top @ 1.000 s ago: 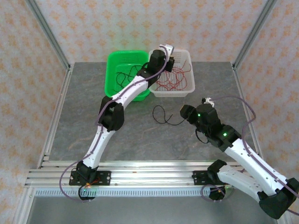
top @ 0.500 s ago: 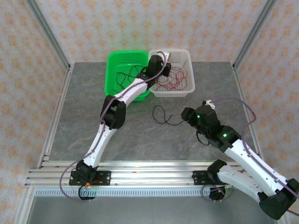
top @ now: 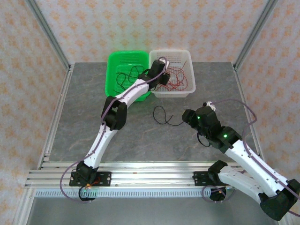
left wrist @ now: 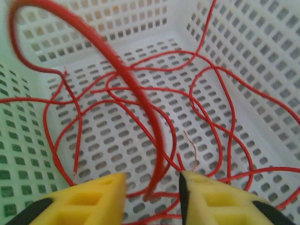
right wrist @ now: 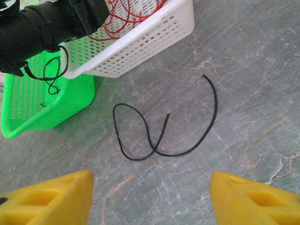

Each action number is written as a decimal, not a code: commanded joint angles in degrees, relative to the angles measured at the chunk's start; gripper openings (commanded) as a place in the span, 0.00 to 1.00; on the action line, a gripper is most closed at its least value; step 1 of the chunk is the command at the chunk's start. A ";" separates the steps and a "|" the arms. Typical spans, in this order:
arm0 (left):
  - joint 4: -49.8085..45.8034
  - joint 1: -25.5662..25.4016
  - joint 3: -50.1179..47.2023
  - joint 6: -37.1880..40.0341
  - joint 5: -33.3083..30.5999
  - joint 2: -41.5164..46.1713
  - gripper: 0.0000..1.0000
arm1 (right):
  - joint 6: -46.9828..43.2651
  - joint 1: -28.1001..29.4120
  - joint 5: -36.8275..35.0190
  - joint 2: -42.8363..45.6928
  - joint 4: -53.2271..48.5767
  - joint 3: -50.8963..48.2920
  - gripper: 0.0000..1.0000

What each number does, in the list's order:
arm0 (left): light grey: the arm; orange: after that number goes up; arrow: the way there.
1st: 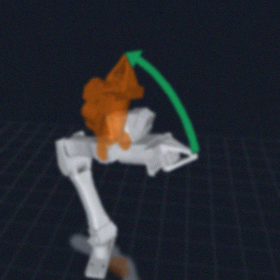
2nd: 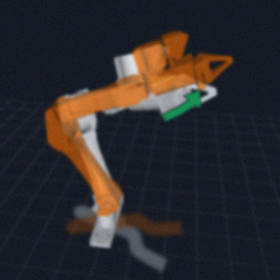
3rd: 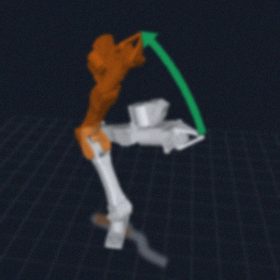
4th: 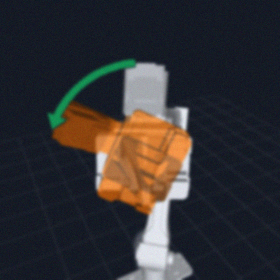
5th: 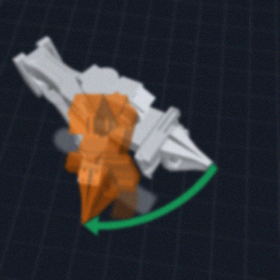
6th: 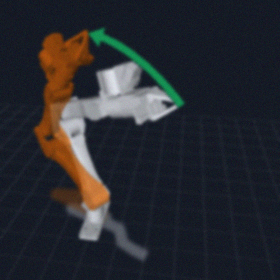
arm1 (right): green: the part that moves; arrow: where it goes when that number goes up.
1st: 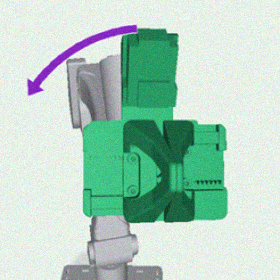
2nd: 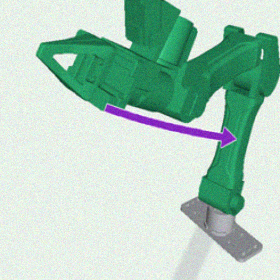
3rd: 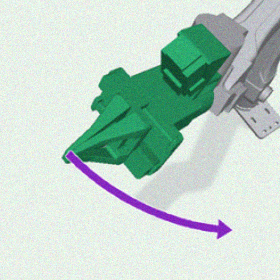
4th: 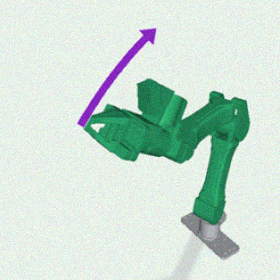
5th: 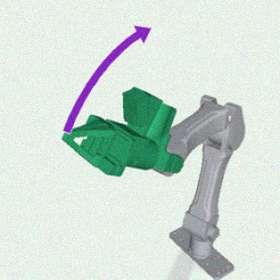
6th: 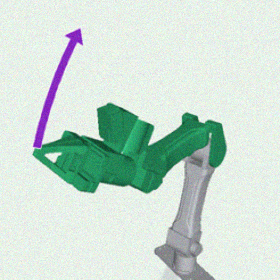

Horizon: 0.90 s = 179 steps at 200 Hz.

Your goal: Untangle the cables

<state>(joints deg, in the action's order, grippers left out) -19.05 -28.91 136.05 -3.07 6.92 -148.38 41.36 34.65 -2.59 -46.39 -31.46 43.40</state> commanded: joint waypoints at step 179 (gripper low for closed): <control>-12.96 -8.51 -29.73 -5.37 -10.60 49.45 0.63 | -25.91 1.54 5.90 -29.19 -3.67 8.51 0.65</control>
<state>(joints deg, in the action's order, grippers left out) -35.46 -37.43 116.88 -4.80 -0.62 -107.09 24.12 35.62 3.03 -72.47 -34.59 47.97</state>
